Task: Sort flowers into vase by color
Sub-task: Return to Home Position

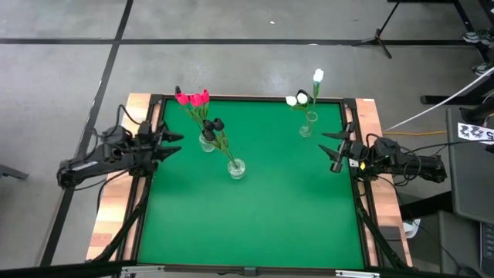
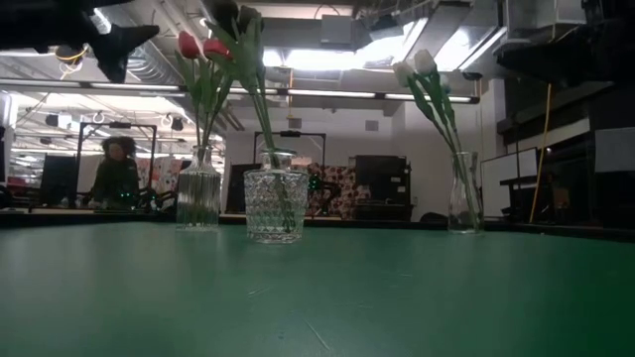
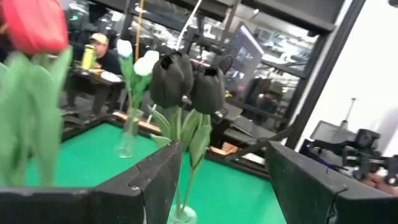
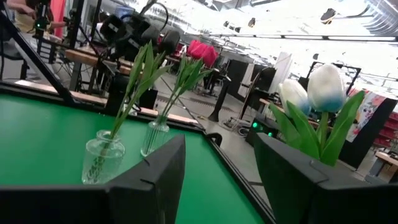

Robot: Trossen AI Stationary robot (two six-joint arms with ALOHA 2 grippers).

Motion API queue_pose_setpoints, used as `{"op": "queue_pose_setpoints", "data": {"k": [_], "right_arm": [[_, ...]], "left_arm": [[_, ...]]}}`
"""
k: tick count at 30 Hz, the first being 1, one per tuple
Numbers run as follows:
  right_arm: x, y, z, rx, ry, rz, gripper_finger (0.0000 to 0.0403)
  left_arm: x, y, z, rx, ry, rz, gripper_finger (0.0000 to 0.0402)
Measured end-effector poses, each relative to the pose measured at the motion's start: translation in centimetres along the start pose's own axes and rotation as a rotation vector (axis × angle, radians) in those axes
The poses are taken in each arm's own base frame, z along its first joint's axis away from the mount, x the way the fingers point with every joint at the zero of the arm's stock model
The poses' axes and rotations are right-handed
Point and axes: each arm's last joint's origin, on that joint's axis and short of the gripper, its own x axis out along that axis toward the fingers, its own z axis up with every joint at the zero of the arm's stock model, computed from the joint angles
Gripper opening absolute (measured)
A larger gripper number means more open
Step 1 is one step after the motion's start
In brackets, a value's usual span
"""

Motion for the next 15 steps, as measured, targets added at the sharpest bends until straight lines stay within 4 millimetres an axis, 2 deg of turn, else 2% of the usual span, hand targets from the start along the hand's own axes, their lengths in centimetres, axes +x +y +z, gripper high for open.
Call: {"op": "queue_pose_setpoints", "data": {"k": [7,13,15], "right_arm": [[0.3,0.6,-1.3,-0.005,0.019,0.007,0.0193],[0.6,1.2,-2.9,-0.01,-0.053,-0.035,0.0193],[0.6,1.1,-2.8,-0.005,-0.052,-0.068,0.0193]], "left_arm": [[0.7,0.2,-1.7,-0.028,-0.032,-0.085,0.023],[1.1,0.7,-3.3,-0.051,0.005,-0.051,0.023],[1.1,0.8,-3.7,-0.051,0.014,-0.039,0.023]]}}
